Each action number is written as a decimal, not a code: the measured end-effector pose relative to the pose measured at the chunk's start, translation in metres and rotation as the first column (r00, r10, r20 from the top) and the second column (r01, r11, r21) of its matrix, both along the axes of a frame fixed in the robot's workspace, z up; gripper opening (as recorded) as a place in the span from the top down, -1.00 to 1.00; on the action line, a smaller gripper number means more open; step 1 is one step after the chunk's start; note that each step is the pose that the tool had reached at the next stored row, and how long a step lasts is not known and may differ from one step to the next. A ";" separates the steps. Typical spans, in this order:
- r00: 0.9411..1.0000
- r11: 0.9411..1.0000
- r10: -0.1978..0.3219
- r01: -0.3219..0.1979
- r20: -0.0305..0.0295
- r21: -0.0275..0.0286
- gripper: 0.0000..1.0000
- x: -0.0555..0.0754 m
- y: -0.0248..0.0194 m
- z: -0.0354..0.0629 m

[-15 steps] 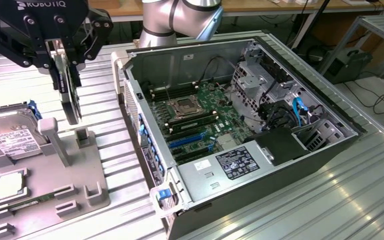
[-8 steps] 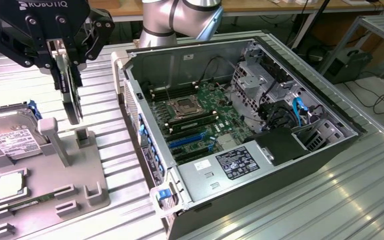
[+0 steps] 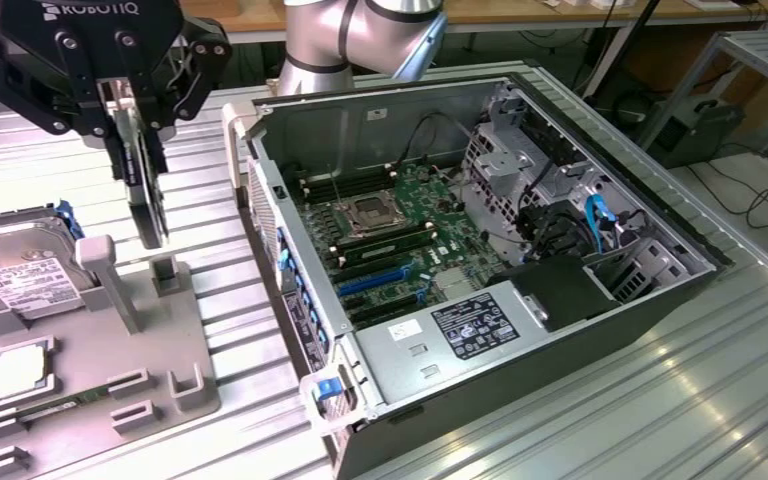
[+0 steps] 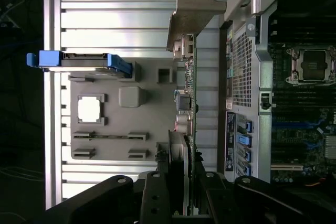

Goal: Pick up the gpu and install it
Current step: 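Pick up the gpu and move the gpu toward the slot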

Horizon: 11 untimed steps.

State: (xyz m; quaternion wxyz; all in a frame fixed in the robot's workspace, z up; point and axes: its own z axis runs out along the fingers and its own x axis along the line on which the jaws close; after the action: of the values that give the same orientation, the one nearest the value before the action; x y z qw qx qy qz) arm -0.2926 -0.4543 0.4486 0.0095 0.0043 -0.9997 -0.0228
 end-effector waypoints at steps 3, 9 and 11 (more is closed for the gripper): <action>1.000 1.000 0.000 0.000 0.000 0.000 0.45 0.001 -0.0001 -0.0001; 1.000 1.000 0.000 0.000 0.000 0.000 0.45 0.003 -0.0001 -0.0002; 1.000 1.000 0.000 0.000 0.000 0.000 0.45 0.003 -0.0001 -0.0002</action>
State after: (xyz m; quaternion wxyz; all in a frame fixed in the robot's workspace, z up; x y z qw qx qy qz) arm -0.2893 -0.4545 0.4483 0.0095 0.0044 -0.9997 -0.0228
